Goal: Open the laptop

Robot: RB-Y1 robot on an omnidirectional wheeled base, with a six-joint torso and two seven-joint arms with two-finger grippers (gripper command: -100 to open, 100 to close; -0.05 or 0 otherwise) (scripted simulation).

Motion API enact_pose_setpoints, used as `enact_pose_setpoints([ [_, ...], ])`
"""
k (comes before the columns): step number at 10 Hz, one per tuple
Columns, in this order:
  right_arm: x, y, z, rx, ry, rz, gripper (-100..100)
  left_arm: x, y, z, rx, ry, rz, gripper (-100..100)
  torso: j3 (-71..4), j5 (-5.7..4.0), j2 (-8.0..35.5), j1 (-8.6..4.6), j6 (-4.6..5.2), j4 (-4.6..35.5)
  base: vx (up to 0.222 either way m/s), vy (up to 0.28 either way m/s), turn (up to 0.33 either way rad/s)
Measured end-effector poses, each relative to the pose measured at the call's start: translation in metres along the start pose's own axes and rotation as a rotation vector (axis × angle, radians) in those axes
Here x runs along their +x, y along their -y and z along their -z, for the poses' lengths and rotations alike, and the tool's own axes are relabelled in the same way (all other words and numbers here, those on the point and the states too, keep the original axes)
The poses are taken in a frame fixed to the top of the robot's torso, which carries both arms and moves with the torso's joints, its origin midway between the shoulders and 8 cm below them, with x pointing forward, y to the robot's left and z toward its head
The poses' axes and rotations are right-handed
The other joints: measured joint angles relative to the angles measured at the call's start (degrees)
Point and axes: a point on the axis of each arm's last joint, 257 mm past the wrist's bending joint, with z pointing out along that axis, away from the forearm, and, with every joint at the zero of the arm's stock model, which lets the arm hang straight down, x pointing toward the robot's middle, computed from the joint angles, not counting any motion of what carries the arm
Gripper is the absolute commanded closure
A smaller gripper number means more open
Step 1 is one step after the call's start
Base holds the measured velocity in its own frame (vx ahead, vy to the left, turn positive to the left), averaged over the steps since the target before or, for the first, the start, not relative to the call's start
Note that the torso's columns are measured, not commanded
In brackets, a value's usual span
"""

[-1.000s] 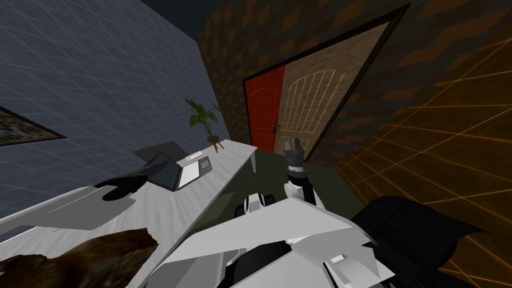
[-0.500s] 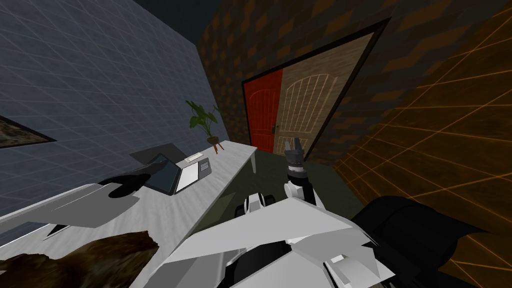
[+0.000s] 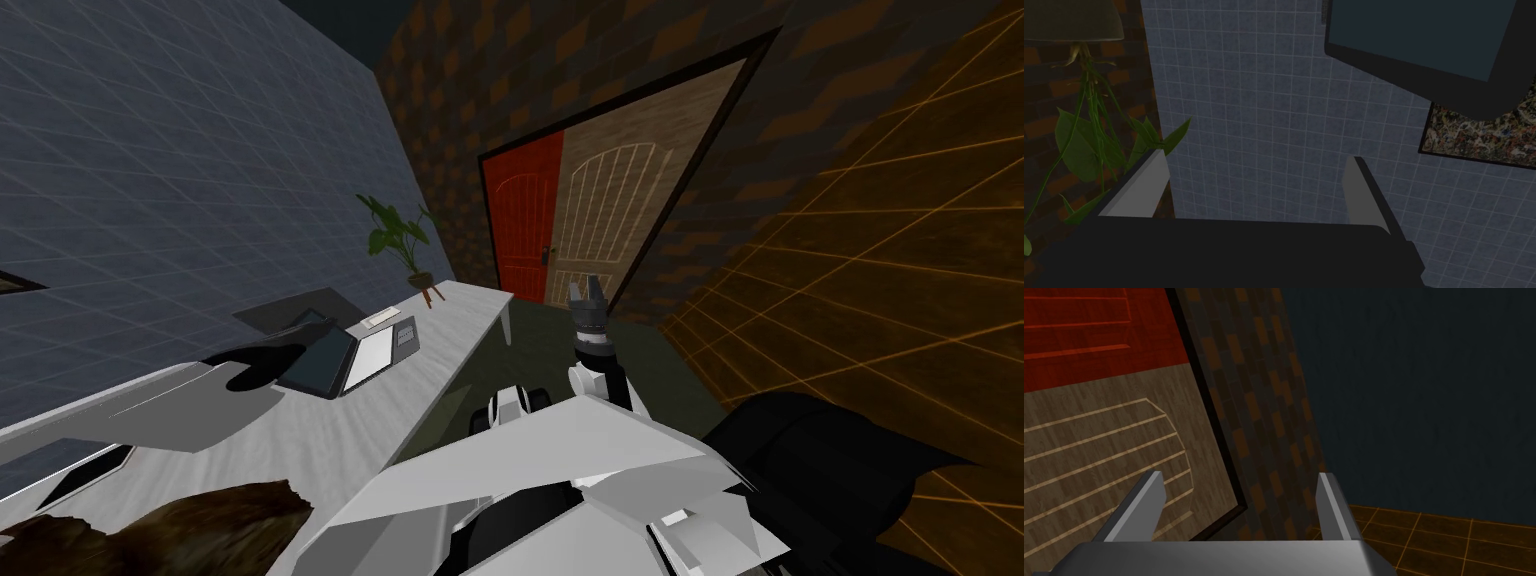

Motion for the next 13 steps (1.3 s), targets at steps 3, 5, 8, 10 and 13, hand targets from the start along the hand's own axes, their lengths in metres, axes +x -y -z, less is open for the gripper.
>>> enact_pose_setpoints([
  [3,0.000,0.000,0.000,0.000,0.000,0.000,0,0.008,-0.006,-0.008,0.011,-0.012,0.007,100,-0.06,-0.40,0.10,-0.47,0.01,0.06,-0.007,-0.052,0.069],
  [5,0.000,0.000,0.000,0.000,0.000,0.000,0,0.010,-0.008,-0.014,0.024,-0.017,0.011,100,-0.22,-0.57,-0.05,-0.71,0.06,0.01,-0.005,-0.047,0.058],
  [8,0.000,0.000,0.000,0.000,0.000,0.000,0,0.015,-0.013,-0.020,0.040,-0.024,0.016,100,-0.33,-0.66,-0.14,-0.77,0.13,-0.02,-0.006,-0.048,0.062],
  [10,0.000,0.000,0.000,0.000,0.000,0.000,0,0.017,-0.014,-0.023,0.048,-0.027,0.018,-100,-0.42,-0.76,-0.21,-0.82,0.20,-0.03,-0.037,-0.031,-0.096],
  [13,0.000,0.000,0.000,0.000,0.000,0.000,0,0.053,-0.046,-0.031,-0.014,-0.092,-0.005,-100,-0.29,-0.56,-0.15,-0.66,0.12,-0.03,-0.091,-0.013,-0.173],
])
